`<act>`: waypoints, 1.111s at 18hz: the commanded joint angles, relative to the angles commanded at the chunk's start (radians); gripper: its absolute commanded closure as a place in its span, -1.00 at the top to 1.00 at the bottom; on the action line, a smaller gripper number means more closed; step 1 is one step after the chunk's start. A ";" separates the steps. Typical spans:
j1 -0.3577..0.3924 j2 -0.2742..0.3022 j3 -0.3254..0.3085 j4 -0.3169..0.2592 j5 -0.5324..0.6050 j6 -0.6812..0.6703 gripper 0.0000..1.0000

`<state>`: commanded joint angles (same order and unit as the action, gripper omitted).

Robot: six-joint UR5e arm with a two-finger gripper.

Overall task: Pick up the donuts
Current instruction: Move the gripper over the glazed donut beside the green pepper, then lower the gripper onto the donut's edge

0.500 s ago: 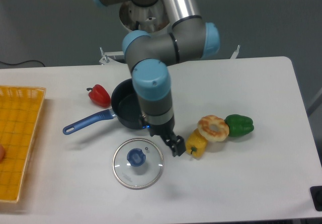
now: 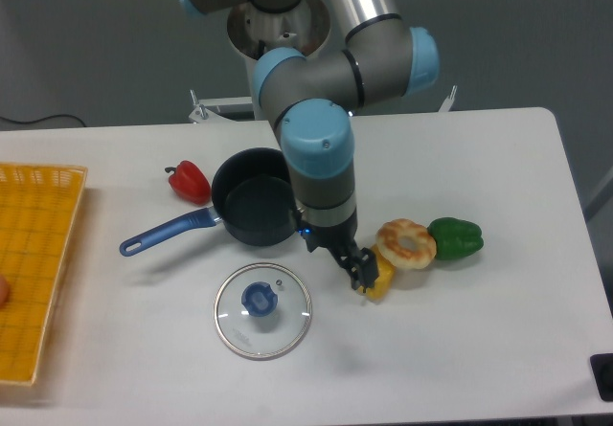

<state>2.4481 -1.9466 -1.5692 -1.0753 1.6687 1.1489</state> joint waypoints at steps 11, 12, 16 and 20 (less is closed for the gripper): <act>0.141 0.006 -0.048 0.008 -0.004 0.317 1.00; 0.152 0.005 -0.048 0.008 -0.004 0.331 1.00; 0.178 -0.005 -0.041 0.009 -0.006 0.337 1.00; 0.180 -0.041 -0.031 0.020 -0.006 0.344 1.00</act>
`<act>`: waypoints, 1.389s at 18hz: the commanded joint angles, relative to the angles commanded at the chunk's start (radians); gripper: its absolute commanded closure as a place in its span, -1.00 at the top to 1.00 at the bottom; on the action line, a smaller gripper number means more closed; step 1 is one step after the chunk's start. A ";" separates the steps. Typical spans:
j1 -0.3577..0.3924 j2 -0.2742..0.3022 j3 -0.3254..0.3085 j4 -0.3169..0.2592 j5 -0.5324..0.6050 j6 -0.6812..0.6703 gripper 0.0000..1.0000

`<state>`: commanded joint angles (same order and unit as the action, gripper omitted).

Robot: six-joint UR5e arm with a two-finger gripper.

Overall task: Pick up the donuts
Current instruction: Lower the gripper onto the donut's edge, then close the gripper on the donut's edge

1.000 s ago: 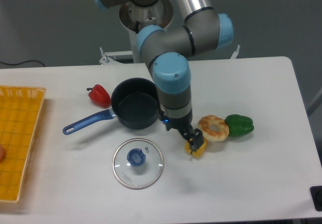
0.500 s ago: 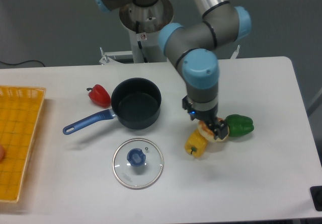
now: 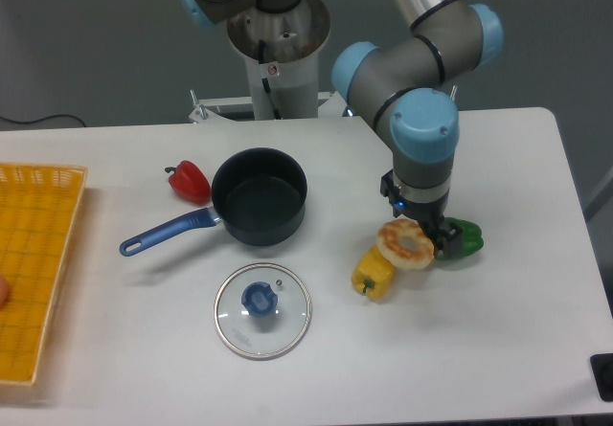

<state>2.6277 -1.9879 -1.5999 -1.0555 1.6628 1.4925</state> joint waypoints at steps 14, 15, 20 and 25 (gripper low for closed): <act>0.012 -0.084 0.024 0.052 0.000 -0.005 0.98; 0.012 -0.094 0.031 0.052 0.000 -0.005 0.98; 0.011 -0.121 0.038 0.054 0.000 -0.008 0.98; 0.011 -0.123 0.040 0.052 0.000 0.000 0.98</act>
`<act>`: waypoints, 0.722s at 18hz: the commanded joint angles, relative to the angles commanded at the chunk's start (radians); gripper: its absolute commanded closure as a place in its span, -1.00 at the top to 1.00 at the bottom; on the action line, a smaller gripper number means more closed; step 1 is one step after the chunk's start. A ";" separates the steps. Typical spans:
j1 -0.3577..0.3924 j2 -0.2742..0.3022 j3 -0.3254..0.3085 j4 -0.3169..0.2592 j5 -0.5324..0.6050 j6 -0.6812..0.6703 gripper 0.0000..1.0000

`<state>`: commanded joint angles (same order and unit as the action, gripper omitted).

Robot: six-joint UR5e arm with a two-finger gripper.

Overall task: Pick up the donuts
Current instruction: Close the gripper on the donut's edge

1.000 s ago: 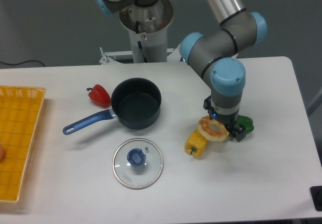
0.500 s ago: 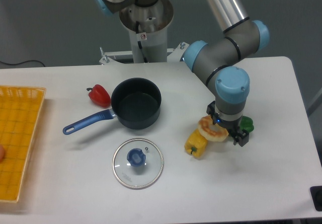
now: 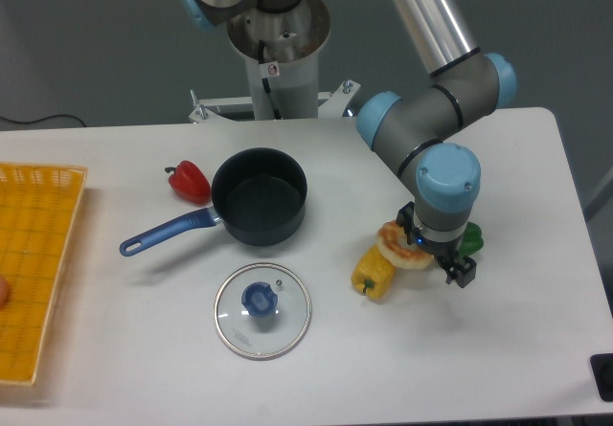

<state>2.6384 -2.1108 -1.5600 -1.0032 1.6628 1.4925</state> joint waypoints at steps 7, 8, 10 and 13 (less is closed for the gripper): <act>-0.002 0.000 -0.009 0.000 0.000 0.000 0.98; -0.002 0.000 -0.014 0.000 0.002 0.000 0.98; -0.008 0.000 -0.018 0.000 0.002 -0.006 0.98; -0.012 0.000 -0.018 -0.002 0.002 -0.003 0.92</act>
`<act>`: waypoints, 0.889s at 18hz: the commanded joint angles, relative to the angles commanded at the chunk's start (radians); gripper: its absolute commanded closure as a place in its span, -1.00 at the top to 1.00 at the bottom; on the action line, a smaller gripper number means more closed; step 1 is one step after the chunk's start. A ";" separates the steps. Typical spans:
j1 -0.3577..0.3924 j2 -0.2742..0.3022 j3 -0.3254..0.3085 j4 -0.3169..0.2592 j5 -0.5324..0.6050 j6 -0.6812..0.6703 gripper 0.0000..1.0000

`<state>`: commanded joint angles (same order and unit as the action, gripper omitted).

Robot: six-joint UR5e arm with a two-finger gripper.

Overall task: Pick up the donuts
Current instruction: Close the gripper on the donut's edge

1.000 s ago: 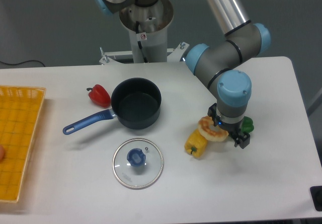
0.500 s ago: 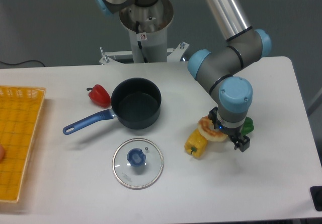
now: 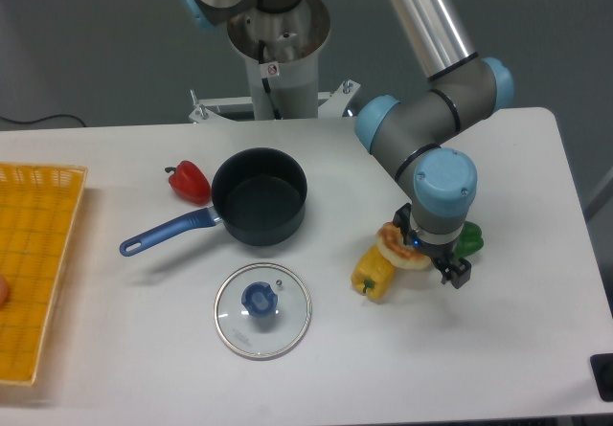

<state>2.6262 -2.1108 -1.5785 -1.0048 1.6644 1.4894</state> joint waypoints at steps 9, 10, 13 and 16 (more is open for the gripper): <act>-0.005 0.003 -0.003 -0.009 0.014 0.002 0.26; -0.005 0.003 -0.006 -0.009 0.012 0.003 0.20; -0.017 0.003 -0.012 -0.011 0.017 -0.002 -0.12; -0.018 0.005 -0.014 -0.012 0.015 -0.005 -0.25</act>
<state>2.6078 -2.1062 -1.5923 -1.0170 1.6797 1.4849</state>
